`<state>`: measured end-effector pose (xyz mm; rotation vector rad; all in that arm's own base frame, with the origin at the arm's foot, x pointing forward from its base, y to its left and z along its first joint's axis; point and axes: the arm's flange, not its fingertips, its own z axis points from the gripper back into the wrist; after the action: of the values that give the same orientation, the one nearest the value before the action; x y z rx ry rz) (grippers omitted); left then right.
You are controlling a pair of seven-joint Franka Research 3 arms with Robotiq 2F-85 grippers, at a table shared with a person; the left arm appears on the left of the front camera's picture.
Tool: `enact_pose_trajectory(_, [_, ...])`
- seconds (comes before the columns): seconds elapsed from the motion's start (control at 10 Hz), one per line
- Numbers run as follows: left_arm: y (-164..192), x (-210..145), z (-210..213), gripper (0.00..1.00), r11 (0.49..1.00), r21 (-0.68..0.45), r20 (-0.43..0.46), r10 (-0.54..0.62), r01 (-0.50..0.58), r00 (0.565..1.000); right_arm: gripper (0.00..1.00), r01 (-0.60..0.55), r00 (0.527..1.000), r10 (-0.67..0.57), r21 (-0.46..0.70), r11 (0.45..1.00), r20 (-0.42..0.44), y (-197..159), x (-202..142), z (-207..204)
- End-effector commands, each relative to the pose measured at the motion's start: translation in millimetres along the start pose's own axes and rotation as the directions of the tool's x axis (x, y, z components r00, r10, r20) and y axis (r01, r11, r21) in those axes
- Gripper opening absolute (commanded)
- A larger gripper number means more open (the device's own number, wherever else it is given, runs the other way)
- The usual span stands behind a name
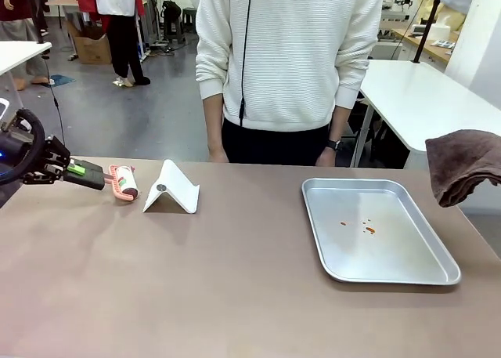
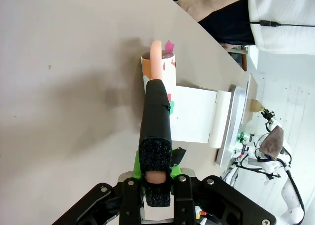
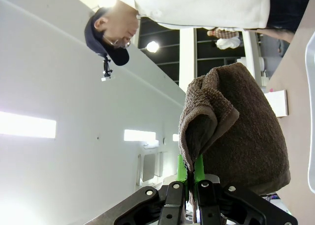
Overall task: Clean the surface of the table.
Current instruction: If a person points to the right, clean the right side of the table with your right hand, and if they point to the left, clean the left side with your left hand.
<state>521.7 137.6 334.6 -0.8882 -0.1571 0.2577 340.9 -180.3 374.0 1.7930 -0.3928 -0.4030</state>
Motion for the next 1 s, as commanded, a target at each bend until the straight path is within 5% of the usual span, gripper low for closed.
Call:
enact_pose_trajectory(0.0, [0, -18, 21, 0.22, 0.993, -0.108, 0.028, -0.05, 0.053, 0.998, 0.0, -0.004, 1.0, 0.004, 0.007, 1.0, -0.012, 4, -1, 2])
enact_pose_trajectory(0.2, [-15, -39, 66, 0.22, 0.944, -0.297, 0.087, -0.125, 0.145, 0.988, 0.0, -0.004, 1.0, 0.004, 0.007, 1.0, -0.012, 4, -1, 2])
enact_pose_trajectory(0.4, [-15, -64, 103, 0.22, 0.922, -0.354, 0.073, -0.138, 0.155, 0.988, 0.0, -0.004, 1.0, 0.004, 0.007, 1.0, -0.012, 4, -1, 2])
enact_pose_trajectory(0.7, [14, -119, 166, 0.22, 0.894, -0.448, -0.231, -0.13, 0.013, 0.964, 0.0, -0.004, 1.0, 0.004, 0.007, 1.0, -0.012, 4, -1, 2])
enact_pose_trajectory(0.9, [37, -156, 185, 0.22, 0.871, -0.492, -0.284, -0.164, 0.003, 0.945, 0.0, -0.004, 1.0, 0.004, 0.007, 1.0, -0.012, 4, -1, 2])
